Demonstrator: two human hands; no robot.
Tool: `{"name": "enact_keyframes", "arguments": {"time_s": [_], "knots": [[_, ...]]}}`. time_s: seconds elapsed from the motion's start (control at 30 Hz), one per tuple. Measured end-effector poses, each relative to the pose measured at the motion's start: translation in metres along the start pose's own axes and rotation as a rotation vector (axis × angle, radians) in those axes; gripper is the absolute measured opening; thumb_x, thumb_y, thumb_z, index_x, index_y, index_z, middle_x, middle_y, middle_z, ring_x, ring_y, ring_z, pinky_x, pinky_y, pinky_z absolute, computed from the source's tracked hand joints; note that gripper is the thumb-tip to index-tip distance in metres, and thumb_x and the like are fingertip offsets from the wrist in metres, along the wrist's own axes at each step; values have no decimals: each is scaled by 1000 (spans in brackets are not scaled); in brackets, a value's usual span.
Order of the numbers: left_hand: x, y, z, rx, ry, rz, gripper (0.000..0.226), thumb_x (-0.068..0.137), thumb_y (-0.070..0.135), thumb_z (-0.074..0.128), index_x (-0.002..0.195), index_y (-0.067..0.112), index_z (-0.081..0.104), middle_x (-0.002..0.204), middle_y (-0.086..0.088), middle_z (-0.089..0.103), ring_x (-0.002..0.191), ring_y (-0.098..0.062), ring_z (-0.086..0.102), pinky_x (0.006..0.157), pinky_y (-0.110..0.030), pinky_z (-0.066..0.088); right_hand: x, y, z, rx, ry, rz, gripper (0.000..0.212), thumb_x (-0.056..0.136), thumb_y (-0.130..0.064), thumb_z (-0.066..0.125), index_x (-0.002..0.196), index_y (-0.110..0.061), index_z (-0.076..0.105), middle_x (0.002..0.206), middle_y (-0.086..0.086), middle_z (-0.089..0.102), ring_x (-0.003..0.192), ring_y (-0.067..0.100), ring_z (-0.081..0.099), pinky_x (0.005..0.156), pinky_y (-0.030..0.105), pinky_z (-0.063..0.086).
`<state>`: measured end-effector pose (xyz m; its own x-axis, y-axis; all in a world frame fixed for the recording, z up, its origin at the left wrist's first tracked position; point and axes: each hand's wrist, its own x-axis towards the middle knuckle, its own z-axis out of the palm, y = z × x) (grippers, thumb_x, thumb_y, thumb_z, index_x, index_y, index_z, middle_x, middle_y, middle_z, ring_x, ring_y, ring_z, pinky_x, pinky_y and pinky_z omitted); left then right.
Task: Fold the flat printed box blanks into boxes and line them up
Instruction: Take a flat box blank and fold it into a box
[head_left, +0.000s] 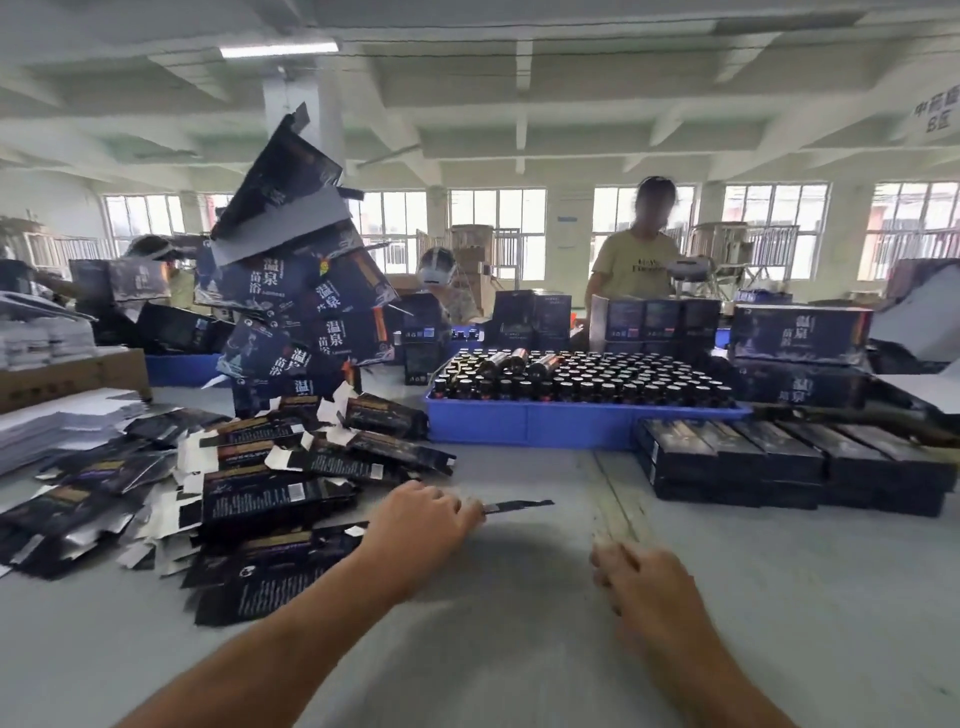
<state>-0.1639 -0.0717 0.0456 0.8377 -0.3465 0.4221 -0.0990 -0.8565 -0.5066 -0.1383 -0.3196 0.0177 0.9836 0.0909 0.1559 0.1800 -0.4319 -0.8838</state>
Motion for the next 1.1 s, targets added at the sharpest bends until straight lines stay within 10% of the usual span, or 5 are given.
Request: {"name": "enact_keyframes", "arguments": {"time_s": [0.17,0.3,0.5,0.8,1.1], "knots": [[-36,49,-37,-175,168,172,51,73,23,83,120,23,65,106,4,74,92,-18,72,76,-33,59,-6,-13,-15,612,-154,360,30,96,-37,66,100,-7,66,84,13,77,76,31,75,53,31,57],[-50,69,-53,-316,171,38,37,94,45,50,123,30,67,128,-3,67,116,-23,65,93,-37,55,-10,-13,-10,581,-113,235,17,88,4,66,99,-8,70,88,16,74,74,28,73,55,34,59],[-58,59,-39,-524,-108,-236,112,77,86,47,149,42,-26,164,6,-22,150,-12,-23,114,-31,-22,-18,-20,-6,484,-228,19,35,90,-4,69,122,-18,65,99,7,78,91,29,76,86,56,59],[-69,37,-38,-561,70,-281,110,76,77,54,158,31,-4,156,7,27,139,-14,20,119,-32,15,-31,-30,-3,565,-333,44,26,98,-43,58,101,-25,76,98,5,78,87,25,76,66,34,60],[-69,40,-46,-432,229,-260,76,78,66,59,138,21,46,136,3,53,123,-20,52,99,-41,42,-42,-34,-4,437,-238,-166,9,91,-10,70,92,-12,62,89,2,77,81,18,76,65,26,59]]}}
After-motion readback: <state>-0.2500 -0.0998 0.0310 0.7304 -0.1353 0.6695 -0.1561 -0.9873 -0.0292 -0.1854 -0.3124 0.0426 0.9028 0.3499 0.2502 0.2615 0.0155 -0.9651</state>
